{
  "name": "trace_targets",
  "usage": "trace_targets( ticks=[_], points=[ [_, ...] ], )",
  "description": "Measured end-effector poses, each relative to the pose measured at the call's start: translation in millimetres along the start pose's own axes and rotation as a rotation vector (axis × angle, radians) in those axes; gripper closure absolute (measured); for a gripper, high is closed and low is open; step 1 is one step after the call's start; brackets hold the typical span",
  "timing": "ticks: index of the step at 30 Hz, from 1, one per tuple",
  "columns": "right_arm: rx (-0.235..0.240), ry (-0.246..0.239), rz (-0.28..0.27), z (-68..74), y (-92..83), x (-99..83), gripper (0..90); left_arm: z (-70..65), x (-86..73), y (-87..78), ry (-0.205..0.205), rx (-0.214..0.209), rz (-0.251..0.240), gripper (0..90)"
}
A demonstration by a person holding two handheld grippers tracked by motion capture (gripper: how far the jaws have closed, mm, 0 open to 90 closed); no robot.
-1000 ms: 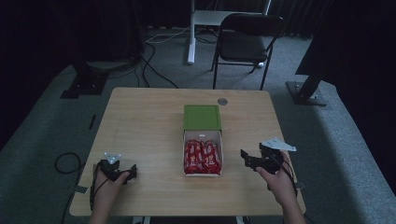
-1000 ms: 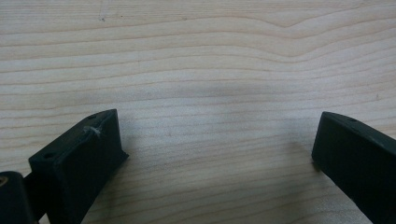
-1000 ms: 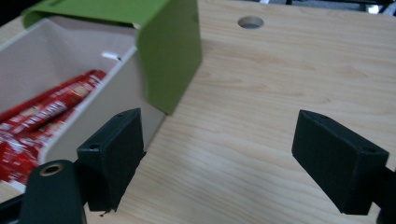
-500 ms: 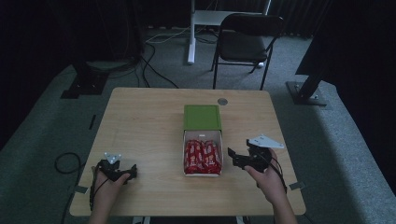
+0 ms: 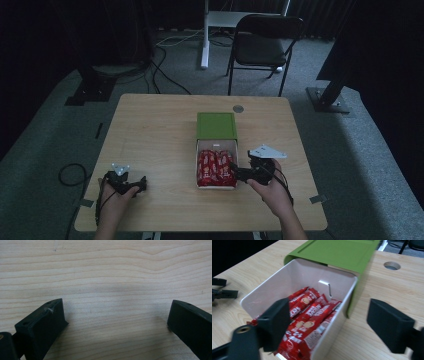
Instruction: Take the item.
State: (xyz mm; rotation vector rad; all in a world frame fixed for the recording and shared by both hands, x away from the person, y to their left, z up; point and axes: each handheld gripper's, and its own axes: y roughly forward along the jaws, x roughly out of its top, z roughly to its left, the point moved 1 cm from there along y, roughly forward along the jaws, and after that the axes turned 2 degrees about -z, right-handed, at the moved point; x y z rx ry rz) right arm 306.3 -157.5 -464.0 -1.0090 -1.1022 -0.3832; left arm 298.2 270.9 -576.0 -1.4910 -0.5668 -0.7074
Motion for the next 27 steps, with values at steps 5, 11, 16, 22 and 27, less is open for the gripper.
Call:
trace_targets(
  ticks=[5,11,16,22,27],
  points=[
    [0.025,-0.007,0.007,10.8,7.4,0.6,21.1,0.0,0.0,0.0,0.0,0.0,0.0,2.0],
    [0.042,-0.013,0.017,20.9,15.3,0.1,24.5,0.0,0.0,0.0,0.0,0.0,0.0,2.0],
    [0.064,-0.015,0.018,27.9,21.9,-1.2,32.8,0.0,0.0,0.0,0.0,0.0,0.0,2.0],
    [0.107,0.005,0.069,34.3,30.9,-6.2,37.7,0.0,0.0,0.0,0.0,0.0,0.0,2.0],
    [0.089,-0.01,0.079,41.4,37.5,-9.7,41.7,0.0,0.0,0.0,0.0,0.0,0.0,2.0]
  ],
)
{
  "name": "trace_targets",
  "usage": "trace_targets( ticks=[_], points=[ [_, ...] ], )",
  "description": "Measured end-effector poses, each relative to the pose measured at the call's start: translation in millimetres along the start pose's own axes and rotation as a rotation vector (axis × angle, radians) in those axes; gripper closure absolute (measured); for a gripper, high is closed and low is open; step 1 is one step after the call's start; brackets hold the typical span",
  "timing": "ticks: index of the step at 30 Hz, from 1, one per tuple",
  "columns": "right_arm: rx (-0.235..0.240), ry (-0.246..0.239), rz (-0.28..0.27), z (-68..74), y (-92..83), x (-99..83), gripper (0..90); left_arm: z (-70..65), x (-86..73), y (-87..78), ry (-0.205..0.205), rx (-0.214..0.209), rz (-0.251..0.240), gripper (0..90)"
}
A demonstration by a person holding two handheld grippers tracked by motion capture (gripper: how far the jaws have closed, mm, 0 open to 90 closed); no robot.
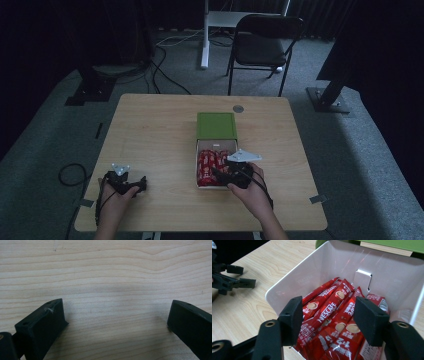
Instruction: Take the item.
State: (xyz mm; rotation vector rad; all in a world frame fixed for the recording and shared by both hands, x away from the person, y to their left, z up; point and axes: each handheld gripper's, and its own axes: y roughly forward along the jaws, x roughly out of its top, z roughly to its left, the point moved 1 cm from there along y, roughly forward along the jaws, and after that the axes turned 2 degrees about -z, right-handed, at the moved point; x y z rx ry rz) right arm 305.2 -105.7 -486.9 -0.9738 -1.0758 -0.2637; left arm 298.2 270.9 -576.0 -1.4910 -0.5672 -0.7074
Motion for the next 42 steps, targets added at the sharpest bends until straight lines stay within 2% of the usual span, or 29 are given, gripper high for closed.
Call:
trace_targets(
  ticks=[6,13,18,22,26,31,33,40,42],
  points=[
    [0.012,-0.007,0.021,7.8,10.7,-3.7,47.2,0.0,0.0,0.0,0.0,0.0,0.0,2.0],
    [-0.015,-0.011,0.048,15.6,25.3,-11.1,49.1,0.0,0.0,0.0,0.0,0.0,0.0,2.0],
    [-0.011,0.027,0.056,16.0,30.0,-13.2,49.8,0.0,0.0,0.0,0.0,0.0,0.0,2.0],
    [-0.011,0.065,0.056,14.4,30.8,-13.6,53.9,0.0,0.0,0.0,0.0,0.0,0.0,2.0],
    [-0.012,0.093,0.059,11.2,30.5,-13.9,66.3,0.0,0.0,0.0,0.0,0.0,0.0,2.0],
    [-0.031,0.049,0.07,12.0,32.3,-15.2,74.0,0.0,0.0,0.0,0.0,0.0,0.0,2.0],
    [-0.049,0.011,0.079,15.4,34.0,-15.4,77.5,0.0,0.0,0.0,0.0,0.0,0.0,2.0],
    [-0.048,0.053,0.056,13.3,30.6,-14.5,82.6,0.0,0.0,0.0,0.0,0.0,0.0,2.0],
    [-0.039,0.049,0.039,13.2,28.4,-13.3,84.1,0.0,0.0,0.0,0.0,0.0,0.0,2.0]
  ],
)
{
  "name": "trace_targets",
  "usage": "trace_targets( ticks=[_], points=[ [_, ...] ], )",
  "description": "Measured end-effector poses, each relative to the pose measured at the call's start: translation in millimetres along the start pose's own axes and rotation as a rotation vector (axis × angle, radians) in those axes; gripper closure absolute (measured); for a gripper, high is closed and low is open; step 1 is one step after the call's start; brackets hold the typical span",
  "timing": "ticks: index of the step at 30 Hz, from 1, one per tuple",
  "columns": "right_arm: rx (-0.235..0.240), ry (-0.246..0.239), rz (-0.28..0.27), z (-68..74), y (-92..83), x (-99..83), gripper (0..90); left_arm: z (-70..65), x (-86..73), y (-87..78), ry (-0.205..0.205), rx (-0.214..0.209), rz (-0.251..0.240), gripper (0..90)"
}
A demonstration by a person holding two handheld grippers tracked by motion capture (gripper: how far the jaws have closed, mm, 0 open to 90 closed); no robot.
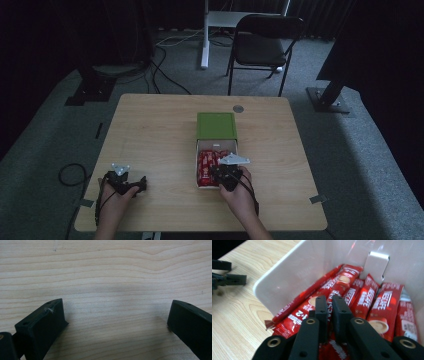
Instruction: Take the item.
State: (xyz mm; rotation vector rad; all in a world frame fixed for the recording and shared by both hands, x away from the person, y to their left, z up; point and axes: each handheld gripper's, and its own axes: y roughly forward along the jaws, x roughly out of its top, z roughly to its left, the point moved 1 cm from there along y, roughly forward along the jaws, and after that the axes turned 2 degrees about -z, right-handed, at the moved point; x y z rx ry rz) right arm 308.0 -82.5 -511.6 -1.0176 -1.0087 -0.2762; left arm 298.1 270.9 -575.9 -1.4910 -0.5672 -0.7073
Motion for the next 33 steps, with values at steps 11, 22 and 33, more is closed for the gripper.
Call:
trace_targets(
  ticks=[11,22,33],
  points=[
    [0.057,0.03,-0.05,-2.7,-19.3,10.5,86.7,0.0,0.0,0.0,0.0,0.0,0.0,2.0],
    [0.066,0.05,-0.086,-7.9,-37.7,16.0,87.4,0.0,0.0,0.0,0.0,0.0,0.0,2.0],
    [0.076,0.051,-0.129,-11.7,-60.6,20.8,87.8,0.0,0.0,0.0,0.0,0.0,0.0,2.0]
  ],
)
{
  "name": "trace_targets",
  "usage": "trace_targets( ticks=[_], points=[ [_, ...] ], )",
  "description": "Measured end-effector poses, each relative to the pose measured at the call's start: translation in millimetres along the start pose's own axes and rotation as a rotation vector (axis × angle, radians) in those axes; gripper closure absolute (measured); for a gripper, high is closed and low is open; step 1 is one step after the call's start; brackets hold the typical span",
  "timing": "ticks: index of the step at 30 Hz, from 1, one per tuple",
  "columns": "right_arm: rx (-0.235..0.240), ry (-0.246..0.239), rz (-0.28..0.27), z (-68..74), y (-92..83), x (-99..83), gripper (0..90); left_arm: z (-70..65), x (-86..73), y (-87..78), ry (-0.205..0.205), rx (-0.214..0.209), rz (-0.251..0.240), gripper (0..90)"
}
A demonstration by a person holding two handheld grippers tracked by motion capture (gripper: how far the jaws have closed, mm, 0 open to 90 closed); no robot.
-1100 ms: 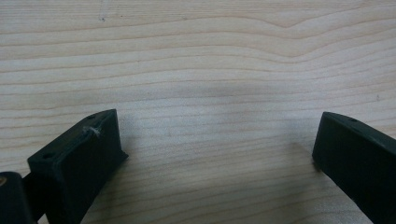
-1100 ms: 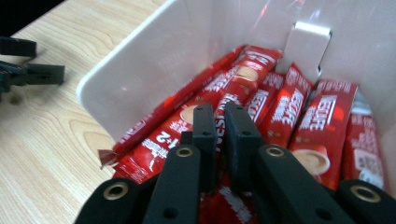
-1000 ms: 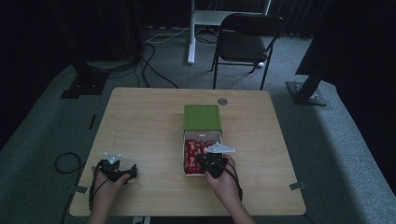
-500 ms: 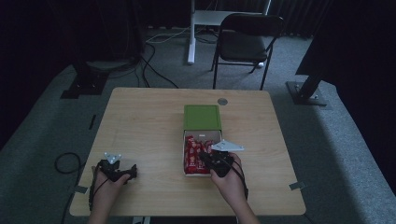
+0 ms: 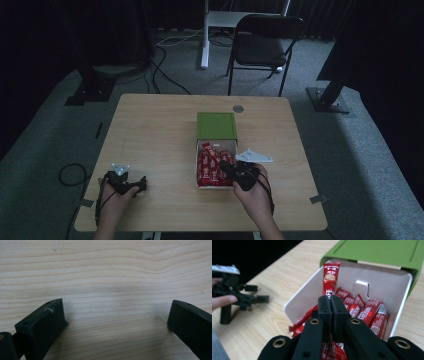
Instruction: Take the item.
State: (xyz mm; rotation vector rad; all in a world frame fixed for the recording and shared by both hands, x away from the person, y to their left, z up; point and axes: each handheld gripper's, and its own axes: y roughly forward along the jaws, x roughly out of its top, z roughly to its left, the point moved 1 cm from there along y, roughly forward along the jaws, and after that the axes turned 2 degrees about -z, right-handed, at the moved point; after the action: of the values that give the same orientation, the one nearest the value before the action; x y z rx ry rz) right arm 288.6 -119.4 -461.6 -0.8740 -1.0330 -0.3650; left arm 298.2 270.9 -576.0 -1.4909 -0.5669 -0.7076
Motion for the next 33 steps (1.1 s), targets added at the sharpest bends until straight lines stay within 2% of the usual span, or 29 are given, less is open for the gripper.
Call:
trace_targets(
  ticks=[5,10,23,24,33],
  points=[
    [0.012,0.012,-0.028,-1.8,-9.8,6.6,87.8,0.0,0.0,0.0,0.0,0.0,0.0,2.0],
    [-0.001,0.018,-0.057,-7.8,-18.1,14.7,87.8,0.0,0.0,0.0,0.0,0.0,0.0,2.0],
    [-0.101,0.043,-0.127,-39.3,-33.2,25.6,87.6,0.0,0.1,-0.1,0.0,0.0,0.002,2.0],
    [-0.125,0.041,-0.133,-45.2,-35.7,25.0,87.6,0.1,0.1,-0.2,0.001,0.0,0.002,2.0],
    [-0.183,0.072,-0.148,-68.0,-46.3,16.3,87.5,0.0,0.0,0.0,0.0,0.0,0.0,2.0]
  ],
)
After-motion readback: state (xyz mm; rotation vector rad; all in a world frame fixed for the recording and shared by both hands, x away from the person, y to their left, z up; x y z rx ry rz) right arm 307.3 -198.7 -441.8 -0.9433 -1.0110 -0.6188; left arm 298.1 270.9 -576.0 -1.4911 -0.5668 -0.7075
